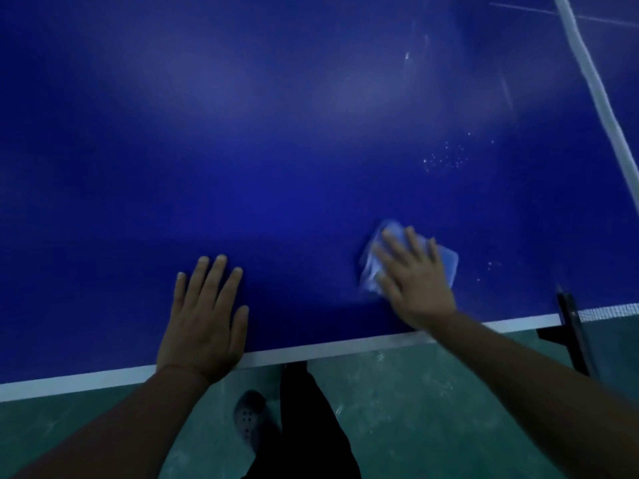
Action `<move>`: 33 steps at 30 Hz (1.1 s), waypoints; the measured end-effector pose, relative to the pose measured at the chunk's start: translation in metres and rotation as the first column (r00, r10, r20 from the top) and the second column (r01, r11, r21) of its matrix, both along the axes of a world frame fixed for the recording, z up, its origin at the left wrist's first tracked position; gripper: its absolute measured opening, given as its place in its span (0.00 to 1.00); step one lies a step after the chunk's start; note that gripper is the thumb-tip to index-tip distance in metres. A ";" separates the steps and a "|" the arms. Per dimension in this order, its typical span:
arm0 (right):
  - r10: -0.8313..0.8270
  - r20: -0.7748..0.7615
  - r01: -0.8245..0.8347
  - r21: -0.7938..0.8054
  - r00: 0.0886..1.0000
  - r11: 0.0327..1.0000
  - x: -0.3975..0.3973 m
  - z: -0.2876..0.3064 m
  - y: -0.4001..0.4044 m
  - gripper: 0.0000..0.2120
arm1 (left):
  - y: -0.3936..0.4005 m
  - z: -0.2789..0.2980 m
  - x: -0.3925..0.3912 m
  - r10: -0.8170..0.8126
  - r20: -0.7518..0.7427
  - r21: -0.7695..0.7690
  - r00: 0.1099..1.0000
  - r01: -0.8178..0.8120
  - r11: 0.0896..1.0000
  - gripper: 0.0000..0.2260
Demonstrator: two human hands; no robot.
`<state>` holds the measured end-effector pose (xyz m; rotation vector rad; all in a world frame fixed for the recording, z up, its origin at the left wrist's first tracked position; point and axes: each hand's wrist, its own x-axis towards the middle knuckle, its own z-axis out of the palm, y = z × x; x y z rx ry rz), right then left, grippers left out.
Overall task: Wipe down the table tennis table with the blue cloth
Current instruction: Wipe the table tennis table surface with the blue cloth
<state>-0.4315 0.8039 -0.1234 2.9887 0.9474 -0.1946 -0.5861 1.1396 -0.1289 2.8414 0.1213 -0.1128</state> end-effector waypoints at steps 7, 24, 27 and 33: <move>-0.333 -0.002 0.331 0.109 0.943 0.937 -0.038 0.000 0.104 0.27 | 0.001 -0.001 -0.002 0.027 -0.003 -0.016 1.000 -0.027 1.000 0.28; -0.278 -0.051 0.280 0.042 0.959 0.959 -0.092 0.000 0.056 0.26 | -0.001 -0.002 -0.003 0.038 0.019 -0.015 0.999 -0.038 0.999 0.28; -0.630 -0.004 0.630 -0.012 0.777 0.777 -0.053 0.001 -0.015 0.30 | -0.001 -0.003 -0.002 0.037 0.003 -0.013 0.999 -0.036 0.999 0.28; -0.689 -0.033 0.689 0.069 0.724 0.722 -0.077 0.001 0.056 0.30 | 0.000 -0.003 -0.001 0.025 0.016 -0.011 1.000 -0.025 1.000 0.28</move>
